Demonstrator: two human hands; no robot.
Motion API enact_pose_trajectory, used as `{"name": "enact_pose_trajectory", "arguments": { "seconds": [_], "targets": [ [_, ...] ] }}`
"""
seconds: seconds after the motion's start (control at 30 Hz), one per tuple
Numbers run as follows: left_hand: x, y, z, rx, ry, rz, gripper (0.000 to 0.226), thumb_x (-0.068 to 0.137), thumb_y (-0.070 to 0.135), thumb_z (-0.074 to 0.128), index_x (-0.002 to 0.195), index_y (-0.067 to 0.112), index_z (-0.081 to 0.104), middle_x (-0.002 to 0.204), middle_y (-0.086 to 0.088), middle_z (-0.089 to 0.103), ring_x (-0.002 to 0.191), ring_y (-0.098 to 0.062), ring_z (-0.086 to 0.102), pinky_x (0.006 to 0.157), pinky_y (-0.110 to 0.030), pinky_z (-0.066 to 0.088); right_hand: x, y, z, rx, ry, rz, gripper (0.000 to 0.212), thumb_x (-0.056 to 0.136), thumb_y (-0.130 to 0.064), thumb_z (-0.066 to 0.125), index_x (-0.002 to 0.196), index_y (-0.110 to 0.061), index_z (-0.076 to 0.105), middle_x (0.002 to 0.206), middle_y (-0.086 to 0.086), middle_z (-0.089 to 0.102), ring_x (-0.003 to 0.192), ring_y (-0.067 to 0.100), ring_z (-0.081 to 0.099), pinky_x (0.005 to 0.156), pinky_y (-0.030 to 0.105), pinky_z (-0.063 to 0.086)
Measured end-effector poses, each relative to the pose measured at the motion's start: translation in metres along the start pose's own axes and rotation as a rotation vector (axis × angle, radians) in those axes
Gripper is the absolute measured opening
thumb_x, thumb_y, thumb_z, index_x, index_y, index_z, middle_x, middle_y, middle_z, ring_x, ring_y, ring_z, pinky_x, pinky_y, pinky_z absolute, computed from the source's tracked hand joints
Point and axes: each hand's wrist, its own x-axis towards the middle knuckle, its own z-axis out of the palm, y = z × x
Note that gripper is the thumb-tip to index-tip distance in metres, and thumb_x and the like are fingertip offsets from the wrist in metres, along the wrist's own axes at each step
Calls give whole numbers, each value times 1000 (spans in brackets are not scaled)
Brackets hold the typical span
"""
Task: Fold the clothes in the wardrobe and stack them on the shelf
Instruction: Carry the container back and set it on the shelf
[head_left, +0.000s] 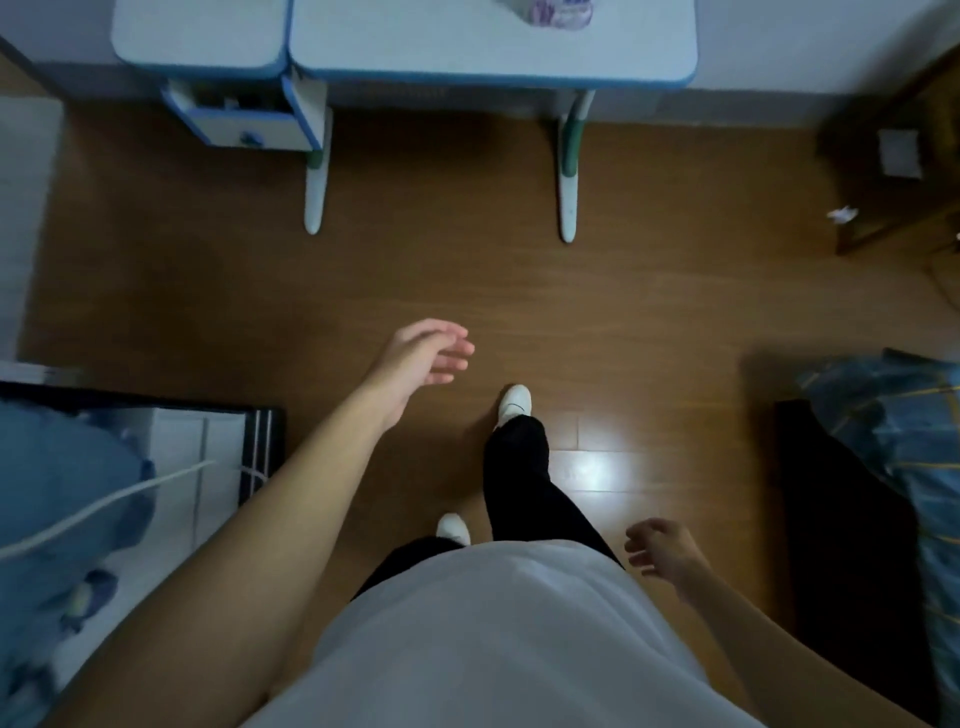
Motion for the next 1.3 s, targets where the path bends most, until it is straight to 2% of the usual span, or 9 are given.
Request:
{"name": "enact_pose_trajectory", "arguments": {
  "seconds": [0.13, 0.3, 0.43, 0.57, 0.77, 0.87, 1.03, 1.17, 1.3],
  "targets": [
    [48, 26, -5, 44, 75, -168, 22, 103, 14, 48, 113, 11, 67, 103, -5, 74, 91, -18, 69, 89, -35, 55, 38, -114, -20, 32, -49, -75, 14, 99, -3, 50, 96, 0, 63, 76, 13, 62, 61, 25, 55, 58, 29, 39],
    [93, 21, -26, 143, 132, -379, 20, 103, 13, 49, 112, 7, 66, 107, -10, 71, 83, -17, 63, 70, -26, 49, 55, -301, -46, 147, -89, -383, 17, 100, -9, 50, 100, -3, 65, 86, 12, 67, 66, 21, 60, 62, 30, 46],
    [125, 9, -50, 234, 206, -476, 16, 100, 13, 55, 97, 12, 71, 103, -9, 70, 82, -15, 62, 71, -30, 49, 50, -431, -63, 272, -93, -590, 16, 98, -13, 52, 93, -12, 67, 82, 3, 71, 66, 15, 66, 59, 25, 52],
    [174, 34, -64, 290, 237, -520, 16, 100, 15, 56, 102, 13, 71, 104, -7, 68, 88, -20, 60, 78, -33, 49, 58, -512, -74, 309, -79, -650, 22, 96, -10, 48, 88, -18, 67, 82, 2, 73, 67, 13, 67, 56, 21, 53],
    [288, 156, -49, 223, 109, -322, 14, 98, 18, 57, 104, 18, 70, 109, -5, 69, 98, -18, 62, 84, -35, 49, 97, -536, -77, 216, 7, -450, 22, 97, -7, 48, 89, -12, 68, 83, 6, 72, 65, 17, 65, 60, 29, 50],
    [348, 239, -28, 229, 93, -101, 23, 95, 15, 59, 116, 14, 67, 119, -6, 67, 106, -20, 61, 96, -34, 49, 110, -526, -82, 149, 25, -287, 21, 99, -8, 48, 90, -10, 67, 85, 10, 70, 66, 19, 63, 61, 30, 47],
    [429, 368, 13, 335, 82, 310, 51, 85, 15, 68, 133, 12, 50, 134, -3, 52, 114, -12, 50, 97, -33, 49, 115, -529, -90, 91, 16, -137, 18, 99, -6, 47, 95, -4, 65, 80, 10, 67, 65, 21, 60, 60, 30, 45],
    [484, 422, 43, 689, -37, 459, 96, 74, 32, 82, 151, 12, 29, 154, -8, 34, 138, -24, 37, 109, -38, 40, 116, -578, -104, 159, -32, -166, 17, 98, -6, 48, 99, -7, 65, 81, 8, 69, 65, 19, 63, 61, 28, 46],
    [504, 426, 63, 965, -91, 413, 108, 62, 57, 84, 149, 21, 31, 148, -3, 42, 132, -26, 42, 100, -45, 45, 126, -659, -129, 213, -13, -397, 21, 95, -7, 49, 98, -14, 68, 83, 2, 73, 70, 14, 67, 61, 23, 54]
  ]
}}
